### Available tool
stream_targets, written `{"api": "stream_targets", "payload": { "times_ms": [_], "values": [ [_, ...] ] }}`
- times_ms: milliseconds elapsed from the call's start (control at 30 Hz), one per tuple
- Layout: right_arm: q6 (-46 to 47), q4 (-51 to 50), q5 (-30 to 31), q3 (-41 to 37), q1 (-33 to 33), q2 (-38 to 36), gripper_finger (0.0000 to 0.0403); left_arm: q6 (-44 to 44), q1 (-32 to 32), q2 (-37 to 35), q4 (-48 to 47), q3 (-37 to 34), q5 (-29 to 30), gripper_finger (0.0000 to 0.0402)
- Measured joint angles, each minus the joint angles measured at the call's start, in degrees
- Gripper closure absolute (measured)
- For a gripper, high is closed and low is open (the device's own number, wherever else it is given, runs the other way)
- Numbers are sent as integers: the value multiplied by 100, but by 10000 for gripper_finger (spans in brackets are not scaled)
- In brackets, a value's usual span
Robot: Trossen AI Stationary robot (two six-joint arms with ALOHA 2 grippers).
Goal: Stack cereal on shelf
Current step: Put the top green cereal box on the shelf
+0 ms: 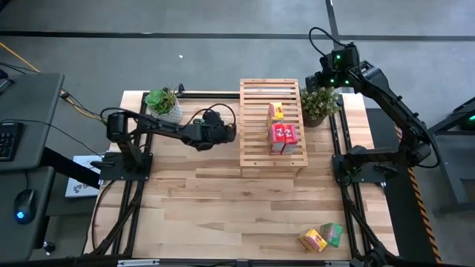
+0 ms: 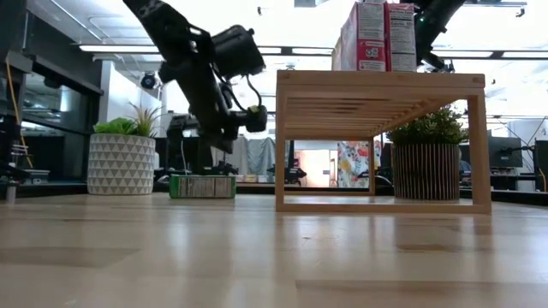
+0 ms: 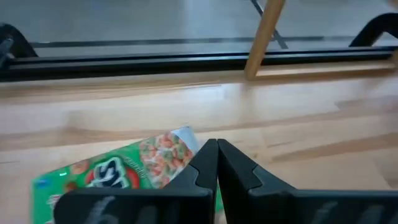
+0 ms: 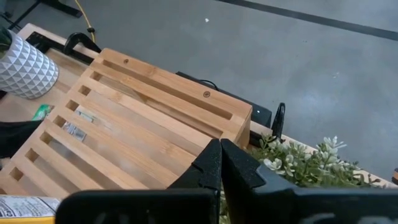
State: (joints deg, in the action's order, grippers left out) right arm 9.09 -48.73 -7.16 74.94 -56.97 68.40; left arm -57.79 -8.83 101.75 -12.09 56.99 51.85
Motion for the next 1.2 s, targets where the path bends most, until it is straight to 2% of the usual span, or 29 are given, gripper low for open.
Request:
{"api": "stream_targets", "payload": {
  "times_ms": [133, 233, 533, 667, 867, 1200],
  "values": [
    [1, -31, -6, -1, 0, 0, 403, 15, 45, 335, 439, 7, 114, 401],
    [2, -33, -14, 0, 0, 0, 403, -153, 90, 556, 436, -5, 111, 401],
    [-7, -37, -35, 0, 0, 0, 403, -946, 240, 798, -175, 7, 133, 402],
    [-10, -45, -35, -1, 0, 0, 403, -979, 461, 713, -640, 12, -130, 402],
    [-40, -85, -35, 0, 0, 0, 403, -1076, 1193, 472, -1594, 17, -688, 402],
    [-58, -81, -32, -1, -1, 0, 403, -543, 2598, 309, -3185, 12, -1001, 402]
  ]
}}
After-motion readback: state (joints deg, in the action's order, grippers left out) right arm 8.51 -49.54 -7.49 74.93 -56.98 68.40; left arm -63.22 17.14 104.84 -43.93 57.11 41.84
